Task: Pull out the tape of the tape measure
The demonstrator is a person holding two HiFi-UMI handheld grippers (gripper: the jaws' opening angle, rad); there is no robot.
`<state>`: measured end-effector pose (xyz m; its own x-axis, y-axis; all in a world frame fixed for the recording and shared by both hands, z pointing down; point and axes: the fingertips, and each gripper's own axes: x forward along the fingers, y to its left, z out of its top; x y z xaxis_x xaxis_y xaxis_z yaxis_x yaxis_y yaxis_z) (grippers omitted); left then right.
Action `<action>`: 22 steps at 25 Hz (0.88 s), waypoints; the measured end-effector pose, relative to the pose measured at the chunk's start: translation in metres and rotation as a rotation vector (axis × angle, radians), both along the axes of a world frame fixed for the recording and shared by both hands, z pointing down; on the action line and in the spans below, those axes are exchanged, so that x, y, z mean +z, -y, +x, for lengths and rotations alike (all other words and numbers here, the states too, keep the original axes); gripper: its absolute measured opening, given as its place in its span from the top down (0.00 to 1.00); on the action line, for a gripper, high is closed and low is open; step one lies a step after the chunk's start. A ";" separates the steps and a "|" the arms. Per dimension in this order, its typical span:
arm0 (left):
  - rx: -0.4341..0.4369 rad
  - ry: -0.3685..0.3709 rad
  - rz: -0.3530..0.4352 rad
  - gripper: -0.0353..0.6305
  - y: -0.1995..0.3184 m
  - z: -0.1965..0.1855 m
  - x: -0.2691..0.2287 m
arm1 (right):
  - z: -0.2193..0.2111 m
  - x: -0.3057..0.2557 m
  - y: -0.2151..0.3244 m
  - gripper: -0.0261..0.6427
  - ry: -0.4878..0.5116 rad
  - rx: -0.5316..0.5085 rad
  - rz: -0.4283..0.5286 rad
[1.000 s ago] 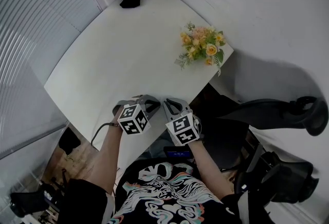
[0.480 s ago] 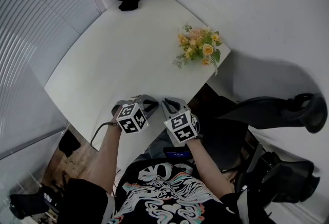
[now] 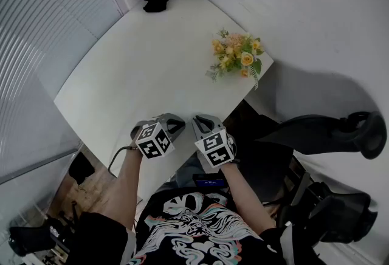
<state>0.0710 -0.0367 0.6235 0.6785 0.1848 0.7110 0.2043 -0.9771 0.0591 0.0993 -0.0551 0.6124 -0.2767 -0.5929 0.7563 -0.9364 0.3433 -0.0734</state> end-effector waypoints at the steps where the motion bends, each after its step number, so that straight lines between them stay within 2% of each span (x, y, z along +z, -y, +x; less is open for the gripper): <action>1: -0.009 -0.001 -0.004 0.94 0.000 -0.002 0.000 | 0.000 0.000 0.000 0.90 0.001 -0.001 0.000; 15: -0.087 -0.002 -0.019 0.94 -0.005 -0.019 -0.001 | -0.001 0.002 0.000 0.91 0.011 0.009 -0.005; 22: -0.092 0.000 -0.004 0.94 -0.003 -0.023 -0.002 | -0.001 0.002 0.001 0.91 0.016 0.009 0.001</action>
